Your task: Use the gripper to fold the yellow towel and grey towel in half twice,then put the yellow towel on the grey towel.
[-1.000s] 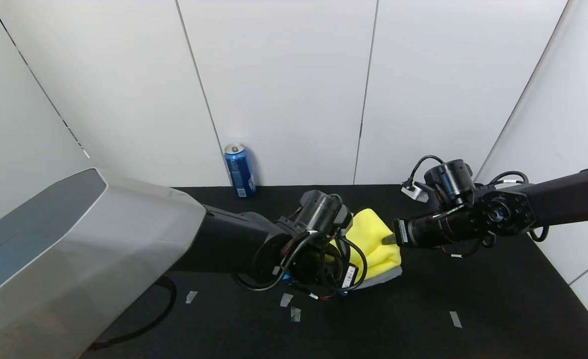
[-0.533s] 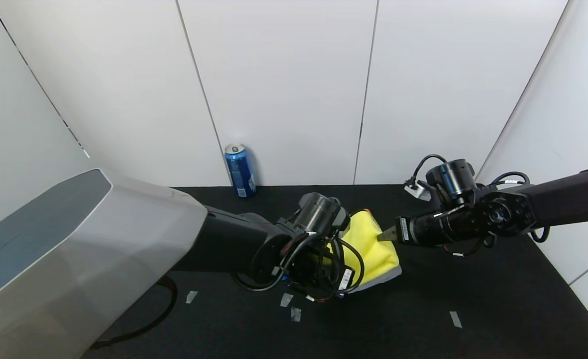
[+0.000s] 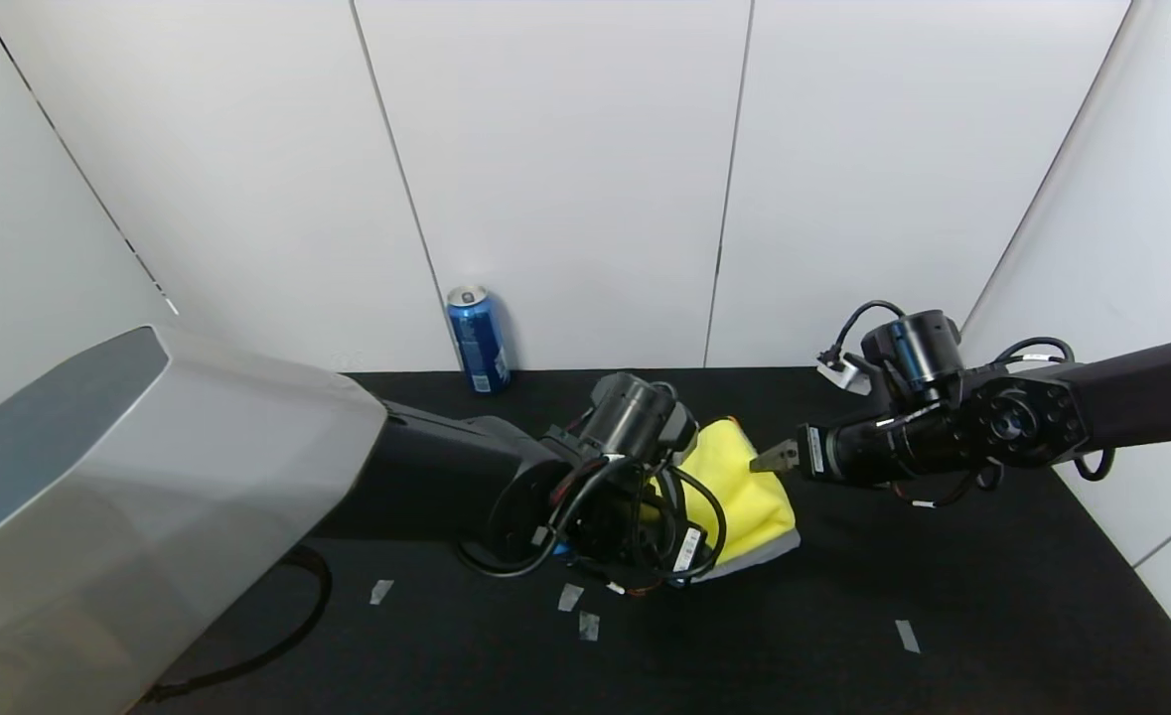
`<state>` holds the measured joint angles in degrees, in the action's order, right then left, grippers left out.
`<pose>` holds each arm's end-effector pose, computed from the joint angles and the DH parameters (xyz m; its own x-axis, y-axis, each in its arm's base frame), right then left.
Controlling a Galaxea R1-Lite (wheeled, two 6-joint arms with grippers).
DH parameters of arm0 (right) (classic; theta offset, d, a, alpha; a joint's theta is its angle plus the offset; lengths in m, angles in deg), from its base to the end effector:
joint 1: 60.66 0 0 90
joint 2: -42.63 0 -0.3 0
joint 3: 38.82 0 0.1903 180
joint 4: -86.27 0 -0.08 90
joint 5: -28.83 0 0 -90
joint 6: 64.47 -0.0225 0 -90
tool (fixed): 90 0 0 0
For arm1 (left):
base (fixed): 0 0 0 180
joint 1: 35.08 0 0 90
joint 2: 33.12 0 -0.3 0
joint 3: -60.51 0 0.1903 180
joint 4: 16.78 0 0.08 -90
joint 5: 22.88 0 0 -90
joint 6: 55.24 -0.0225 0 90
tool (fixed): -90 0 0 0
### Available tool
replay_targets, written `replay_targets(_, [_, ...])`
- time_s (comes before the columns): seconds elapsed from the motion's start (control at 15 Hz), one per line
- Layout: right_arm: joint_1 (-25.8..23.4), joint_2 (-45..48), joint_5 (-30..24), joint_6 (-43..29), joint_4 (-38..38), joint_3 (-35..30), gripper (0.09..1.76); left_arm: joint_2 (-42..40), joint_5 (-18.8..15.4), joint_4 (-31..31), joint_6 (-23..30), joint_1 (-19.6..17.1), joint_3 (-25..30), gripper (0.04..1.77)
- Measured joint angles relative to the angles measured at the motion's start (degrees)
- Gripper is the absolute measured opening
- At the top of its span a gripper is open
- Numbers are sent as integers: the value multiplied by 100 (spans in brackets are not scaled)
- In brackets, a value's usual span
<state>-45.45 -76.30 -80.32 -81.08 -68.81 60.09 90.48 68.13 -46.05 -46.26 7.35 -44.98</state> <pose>0.3798 0.1109 0.1259 0.5592 0.4920 -0.6673 -0.2574 0.8681 0.4244 0.3075 -0.2806 0.1153 0.5116 -0.4438 -0.7357 0.5728 0.8144 -0.0929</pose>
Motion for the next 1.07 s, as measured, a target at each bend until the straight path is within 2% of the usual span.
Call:
replay_targets(0.27, [38, 302, 2, 4, 16, -140, 156, -262, 79, -52, 5, 0, 69, 155])
replay_targets(0.8, [245, 1047, 40, -133, 44, -542, 165, -1024, 344, -61, 11, 55, 596, 166])
replay_targets(1.07, [474, 1559, 534, -148, 40, -1014, 168, -1632, 577, -63, 20, 156, 1070, 168])
